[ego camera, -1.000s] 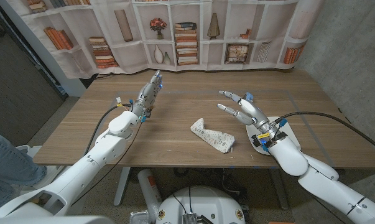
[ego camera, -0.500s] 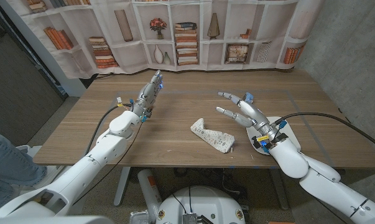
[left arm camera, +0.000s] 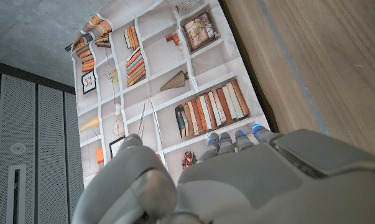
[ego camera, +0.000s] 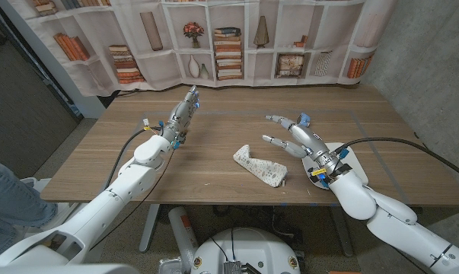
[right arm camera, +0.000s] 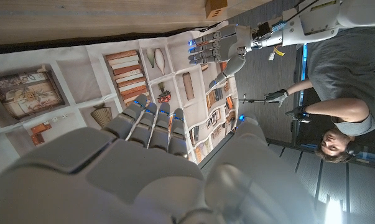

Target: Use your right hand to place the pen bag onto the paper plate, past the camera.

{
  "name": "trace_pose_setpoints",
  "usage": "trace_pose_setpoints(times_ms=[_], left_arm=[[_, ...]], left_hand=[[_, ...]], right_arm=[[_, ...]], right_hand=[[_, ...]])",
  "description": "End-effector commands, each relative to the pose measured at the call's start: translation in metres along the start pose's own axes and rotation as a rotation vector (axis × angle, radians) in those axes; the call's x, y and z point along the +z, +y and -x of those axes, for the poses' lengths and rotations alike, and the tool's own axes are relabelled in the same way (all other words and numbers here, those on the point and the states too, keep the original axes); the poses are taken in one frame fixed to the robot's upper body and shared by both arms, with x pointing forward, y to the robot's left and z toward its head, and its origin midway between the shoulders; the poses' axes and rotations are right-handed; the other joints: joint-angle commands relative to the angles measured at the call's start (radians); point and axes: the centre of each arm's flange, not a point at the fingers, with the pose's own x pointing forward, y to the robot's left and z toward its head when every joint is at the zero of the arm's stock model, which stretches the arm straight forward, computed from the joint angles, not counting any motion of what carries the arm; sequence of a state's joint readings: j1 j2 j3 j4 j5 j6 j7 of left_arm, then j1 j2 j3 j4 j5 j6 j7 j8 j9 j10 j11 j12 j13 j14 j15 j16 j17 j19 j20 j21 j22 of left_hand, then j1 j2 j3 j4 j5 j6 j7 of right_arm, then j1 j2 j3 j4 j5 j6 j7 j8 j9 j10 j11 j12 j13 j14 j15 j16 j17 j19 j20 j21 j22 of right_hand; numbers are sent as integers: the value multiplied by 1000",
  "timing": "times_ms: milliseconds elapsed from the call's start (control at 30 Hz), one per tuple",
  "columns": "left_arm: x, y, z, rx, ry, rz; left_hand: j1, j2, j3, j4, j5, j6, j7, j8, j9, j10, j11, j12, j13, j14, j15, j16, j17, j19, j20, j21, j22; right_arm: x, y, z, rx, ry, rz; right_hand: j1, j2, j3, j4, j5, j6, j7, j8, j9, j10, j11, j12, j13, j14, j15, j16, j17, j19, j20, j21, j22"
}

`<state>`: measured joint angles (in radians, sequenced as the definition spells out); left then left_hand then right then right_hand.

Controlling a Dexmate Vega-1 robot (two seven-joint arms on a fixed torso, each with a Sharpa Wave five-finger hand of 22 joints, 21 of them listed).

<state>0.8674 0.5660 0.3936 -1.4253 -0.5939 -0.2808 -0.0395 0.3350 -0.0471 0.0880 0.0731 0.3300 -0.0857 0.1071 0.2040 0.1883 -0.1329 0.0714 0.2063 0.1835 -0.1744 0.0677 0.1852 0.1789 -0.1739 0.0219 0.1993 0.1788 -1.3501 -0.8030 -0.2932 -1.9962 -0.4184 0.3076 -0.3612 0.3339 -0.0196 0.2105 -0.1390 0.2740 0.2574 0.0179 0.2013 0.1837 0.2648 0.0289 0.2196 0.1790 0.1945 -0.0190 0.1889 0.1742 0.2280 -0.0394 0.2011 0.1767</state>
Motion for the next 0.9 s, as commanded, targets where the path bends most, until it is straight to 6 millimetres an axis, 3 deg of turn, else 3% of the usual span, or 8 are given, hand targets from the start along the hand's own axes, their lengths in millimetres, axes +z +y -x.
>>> trace_pose_setpoints(times_ms=[33,900], left_arm=[[0,2,-2,7,4,-1],[0,-5,-6,4,4,-7]], left_hand=[[13,2,-5,0,-1,0,-7,-4,2,-1,-10,-2,4,-23,5,3,3,-52,7,1,3],[19,7,-8,0,-3,-1,-8,-5,2,-3,-11,-3,4,-23,6,3,3,-50,10,2,3]], right_arm=[[1,5,0,5,-4,45],[6,14,8,30,-24,112]], right_hand=[[27,-5,3,-12,11,6,-3,7,5,12,1,3,5,13,-2,5,5,9,-10,4,2],[105,-26,16,-36,36,11,-19,8,6,18,6,2,7,27,-9,4,5,13,-2,-1,1]])
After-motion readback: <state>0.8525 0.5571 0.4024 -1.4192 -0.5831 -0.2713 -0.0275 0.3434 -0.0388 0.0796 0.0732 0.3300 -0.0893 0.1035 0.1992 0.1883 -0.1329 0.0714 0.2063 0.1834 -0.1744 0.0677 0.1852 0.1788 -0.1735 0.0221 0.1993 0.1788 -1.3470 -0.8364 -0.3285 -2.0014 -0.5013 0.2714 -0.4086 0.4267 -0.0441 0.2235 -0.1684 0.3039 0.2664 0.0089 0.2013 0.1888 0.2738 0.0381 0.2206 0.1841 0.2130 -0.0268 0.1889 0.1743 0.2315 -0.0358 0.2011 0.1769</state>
